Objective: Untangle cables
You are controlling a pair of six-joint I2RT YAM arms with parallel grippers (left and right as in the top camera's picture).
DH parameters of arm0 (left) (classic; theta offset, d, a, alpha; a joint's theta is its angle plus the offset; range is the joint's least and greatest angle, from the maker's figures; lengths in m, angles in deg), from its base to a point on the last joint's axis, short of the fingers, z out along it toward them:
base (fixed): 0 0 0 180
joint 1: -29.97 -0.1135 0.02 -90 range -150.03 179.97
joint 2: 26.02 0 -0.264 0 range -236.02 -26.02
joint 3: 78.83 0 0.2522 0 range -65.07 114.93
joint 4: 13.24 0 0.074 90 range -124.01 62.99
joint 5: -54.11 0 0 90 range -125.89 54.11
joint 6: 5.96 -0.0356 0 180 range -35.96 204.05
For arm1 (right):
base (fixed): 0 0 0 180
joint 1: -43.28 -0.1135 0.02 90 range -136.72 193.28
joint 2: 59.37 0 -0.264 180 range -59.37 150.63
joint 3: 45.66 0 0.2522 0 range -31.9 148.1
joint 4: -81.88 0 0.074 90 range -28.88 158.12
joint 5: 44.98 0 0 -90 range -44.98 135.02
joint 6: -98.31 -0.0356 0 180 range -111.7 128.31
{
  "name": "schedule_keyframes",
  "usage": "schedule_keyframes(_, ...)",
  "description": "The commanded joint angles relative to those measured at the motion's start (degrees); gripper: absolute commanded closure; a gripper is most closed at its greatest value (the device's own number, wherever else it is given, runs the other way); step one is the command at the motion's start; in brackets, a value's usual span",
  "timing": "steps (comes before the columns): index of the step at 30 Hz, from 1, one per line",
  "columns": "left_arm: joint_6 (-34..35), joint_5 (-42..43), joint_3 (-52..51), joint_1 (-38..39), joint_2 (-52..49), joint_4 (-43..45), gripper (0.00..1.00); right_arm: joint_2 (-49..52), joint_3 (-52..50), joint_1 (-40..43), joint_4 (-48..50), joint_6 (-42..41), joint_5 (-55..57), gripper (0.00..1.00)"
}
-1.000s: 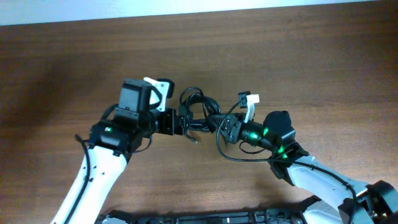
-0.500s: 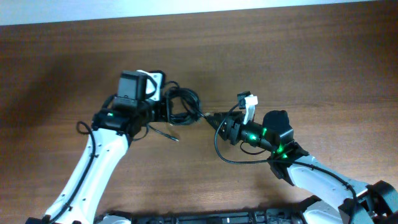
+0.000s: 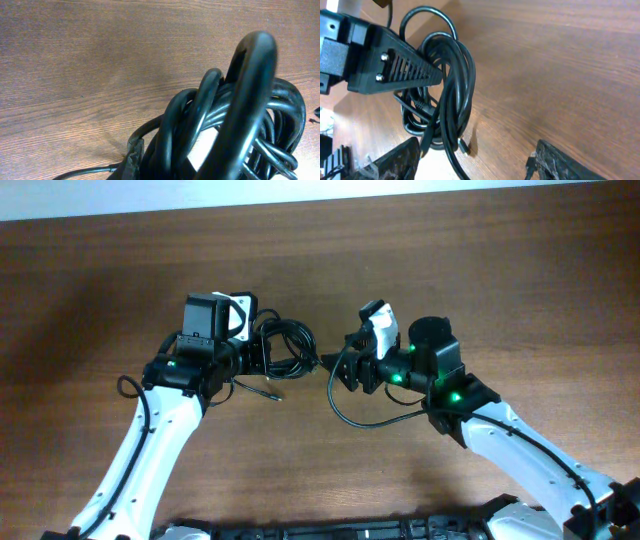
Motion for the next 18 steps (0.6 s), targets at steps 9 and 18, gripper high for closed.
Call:
schedule_keyframes(9, -6.6, 0.1, -0.2, -0.3, 1.5, 0.3, 1.0, -0.7, 1.1, -0.1, -6.7, 0.7, -8.5, 0.32)
schedule_keyframes(18, -6.6, 1.6, -0.2, -0.3, 1.5, 0.3, 1.0, 7.6, 1.1, -8.9, 4.3, -0.7, -3.5, 0.68)
